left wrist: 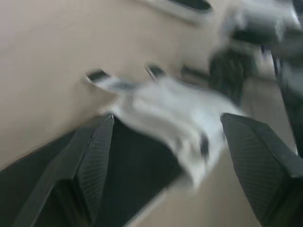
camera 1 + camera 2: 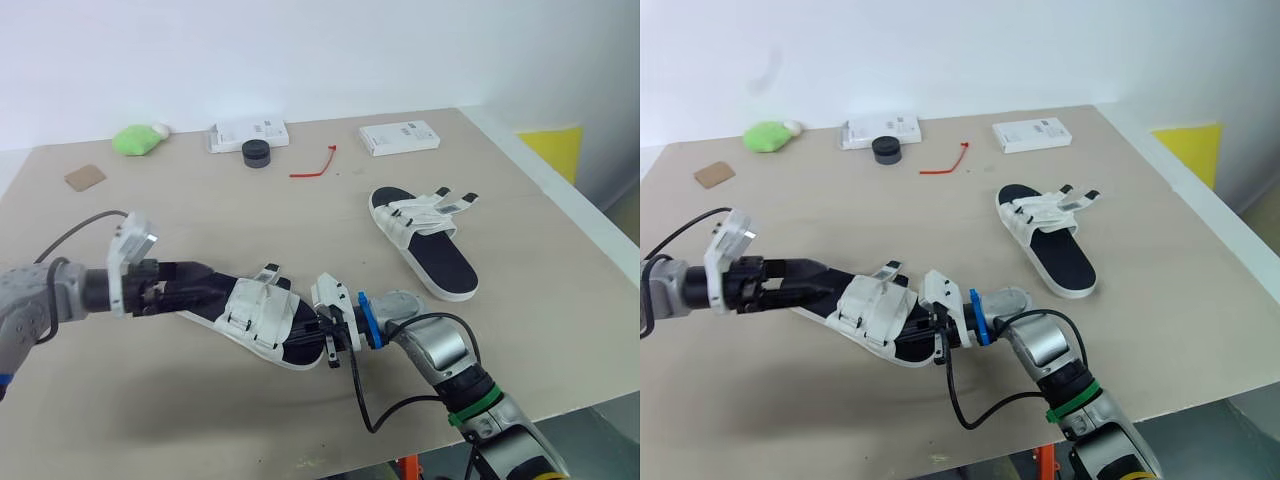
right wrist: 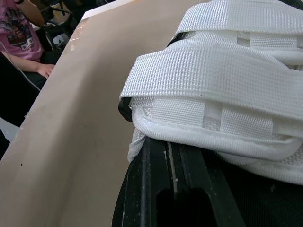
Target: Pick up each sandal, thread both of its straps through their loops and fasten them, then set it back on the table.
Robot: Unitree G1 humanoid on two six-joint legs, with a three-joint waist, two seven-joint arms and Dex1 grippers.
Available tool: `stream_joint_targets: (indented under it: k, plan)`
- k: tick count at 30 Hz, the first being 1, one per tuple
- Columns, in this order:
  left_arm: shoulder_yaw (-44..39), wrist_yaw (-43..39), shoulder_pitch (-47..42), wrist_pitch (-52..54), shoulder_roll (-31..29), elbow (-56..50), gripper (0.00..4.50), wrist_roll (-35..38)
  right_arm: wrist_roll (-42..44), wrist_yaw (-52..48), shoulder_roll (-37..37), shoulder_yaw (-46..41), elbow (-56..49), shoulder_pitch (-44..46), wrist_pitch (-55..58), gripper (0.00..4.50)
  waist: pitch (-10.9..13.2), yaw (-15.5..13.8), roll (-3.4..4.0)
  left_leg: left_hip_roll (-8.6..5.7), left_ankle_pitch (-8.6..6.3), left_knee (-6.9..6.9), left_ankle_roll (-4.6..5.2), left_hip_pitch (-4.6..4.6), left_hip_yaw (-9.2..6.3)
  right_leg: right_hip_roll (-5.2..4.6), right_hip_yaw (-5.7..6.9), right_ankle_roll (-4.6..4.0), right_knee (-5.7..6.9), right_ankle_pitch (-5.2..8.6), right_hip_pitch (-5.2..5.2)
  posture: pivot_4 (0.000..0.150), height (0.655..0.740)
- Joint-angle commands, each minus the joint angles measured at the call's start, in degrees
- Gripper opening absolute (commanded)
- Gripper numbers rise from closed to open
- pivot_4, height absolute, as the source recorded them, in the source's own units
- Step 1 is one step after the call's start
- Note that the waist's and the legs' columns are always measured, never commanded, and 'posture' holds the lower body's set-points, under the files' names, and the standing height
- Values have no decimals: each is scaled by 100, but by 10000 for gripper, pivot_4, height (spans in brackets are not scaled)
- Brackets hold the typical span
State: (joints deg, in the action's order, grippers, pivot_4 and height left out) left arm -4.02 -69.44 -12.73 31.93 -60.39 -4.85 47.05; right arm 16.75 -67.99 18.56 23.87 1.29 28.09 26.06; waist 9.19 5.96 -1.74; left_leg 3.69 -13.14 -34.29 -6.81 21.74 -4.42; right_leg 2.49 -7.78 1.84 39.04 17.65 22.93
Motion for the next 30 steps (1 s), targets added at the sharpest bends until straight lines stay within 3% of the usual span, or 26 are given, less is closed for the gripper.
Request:
stream_joint_targets:
  k: [1, 8, 16, 30]
  plan:
    - [-190, -755, 390, -1067, -127, 198, 37473, -770, -276, 94, 155, 226, 395, -175, 185, 0, 0, 0, 0, 1, -1, 0, 5, 10, 2, 0, 0, 0, 0, 0, 8, 1500, 7400]
    - [-183, -1137, 821, -1709, 159, 102, 37473, -1253, -296, 84, 114, 235, 479, -120, 141, 0, 1, -1, -2, 8, 1, -9, 16, 38, 3, 1, 4, -3, 1, -8, 30, 1500, 7400]
    - [37, -564, 296, -1469, 798, -462, 37473, -1392, -295, 68, 133, 253, 471, -105, 119, 0, 1, -5, -7, 8, 7, -19, 25, 43, 2, 6, 3, 5, 2, -21, 27, 1500, 7400]
    - [328, -867, 258, -1036, 697, -475, 37473, -1552, -319, 81, 129, 269, 504, -72, 83, 0, 2, -3, -5, 8, 9, -24, 33, 43, -2, 7, 5, 4, 4, -25, 23, 1500, 7400]
